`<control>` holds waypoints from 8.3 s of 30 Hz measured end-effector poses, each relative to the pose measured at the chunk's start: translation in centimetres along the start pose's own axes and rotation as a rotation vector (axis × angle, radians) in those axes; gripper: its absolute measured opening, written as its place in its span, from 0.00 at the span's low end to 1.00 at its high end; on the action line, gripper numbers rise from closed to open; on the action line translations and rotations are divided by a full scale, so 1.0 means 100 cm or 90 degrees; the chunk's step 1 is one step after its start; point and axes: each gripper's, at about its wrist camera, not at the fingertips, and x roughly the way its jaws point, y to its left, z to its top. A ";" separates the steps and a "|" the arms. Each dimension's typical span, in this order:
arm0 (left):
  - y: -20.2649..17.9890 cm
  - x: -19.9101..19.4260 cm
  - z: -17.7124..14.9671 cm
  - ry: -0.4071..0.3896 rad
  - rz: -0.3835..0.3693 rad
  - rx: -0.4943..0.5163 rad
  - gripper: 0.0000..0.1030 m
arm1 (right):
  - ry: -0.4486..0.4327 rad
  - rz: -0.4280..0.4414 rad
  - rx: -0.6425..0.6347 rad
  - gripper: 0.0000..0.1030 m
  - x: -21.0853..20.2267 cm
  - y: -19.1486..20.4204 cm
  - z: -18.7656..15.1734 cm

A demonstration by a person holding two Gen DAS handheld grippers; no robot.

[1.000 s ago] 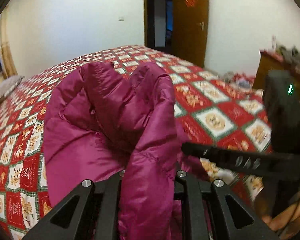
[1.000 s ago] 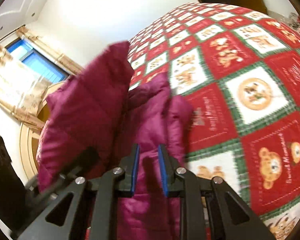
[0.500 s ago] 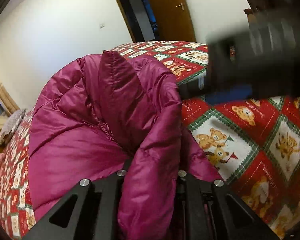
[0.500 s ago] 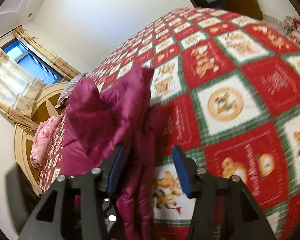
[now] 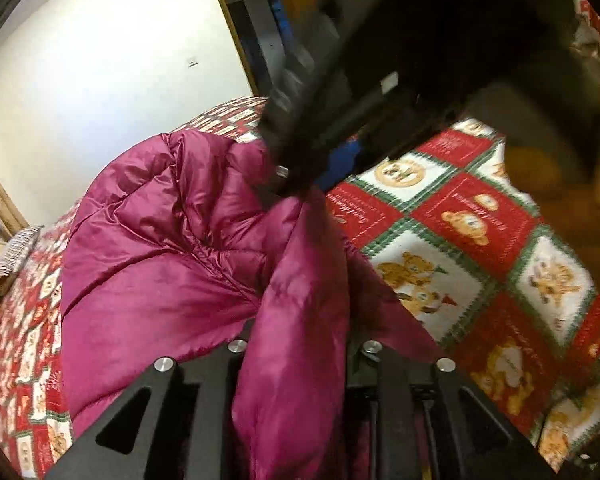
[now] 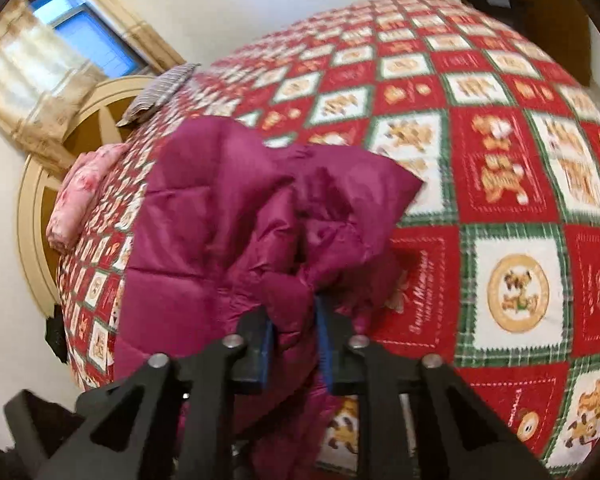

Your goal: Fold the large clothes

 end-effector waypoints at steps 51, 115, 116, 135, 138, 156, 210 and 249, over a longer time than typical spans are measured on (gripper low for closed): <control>0.133 0.068 0.014 0.086 0.195 -0.344 0.90 | -0.074 0.030 0.118 0.40 -0.047 -0.020 -0.002; 0.163 -0.018 -0.002 0.095 0.129 -0.340 0.91 | -0.230 -0.163 0.009 0.39 -0.051 0.065 -0.041; 0.160 -0.017 -0.006 0.099 0.129 -0.346 0.91 | -0.235 -0.164 0.000 0.41 -0.053 0.078 -0.050; 0.130 0.006 -0.019 0.134 0.162 -0.354 0.91 | -0.178 -0.209 -0.054 0.46 0.021 0.085 -0.115; 0.132 0.002 -0.019 0.138 0.161 -0.354 0.91 | -0.161 -0.219 -0.058 0.47 0.018 0.092 -0.111; 0.212 -0.058 -0.091 0.057 -0.007 -0.640 0.91 | -0.236 -0.171 0.024 0.81 -0.056 0.076 -0.097; 0.147 0.002 -0.018 0.088 -0.080 -0.433 0.57 | -0.107 -0.088 -0.038 0.32 0.019 0.097 -0.060; -0.008 0.080 0.129 0.107 -0.198 -0.314 0.55 | -0.208 -0.263 0.030 0.30 -0.092 -0.004 -0.041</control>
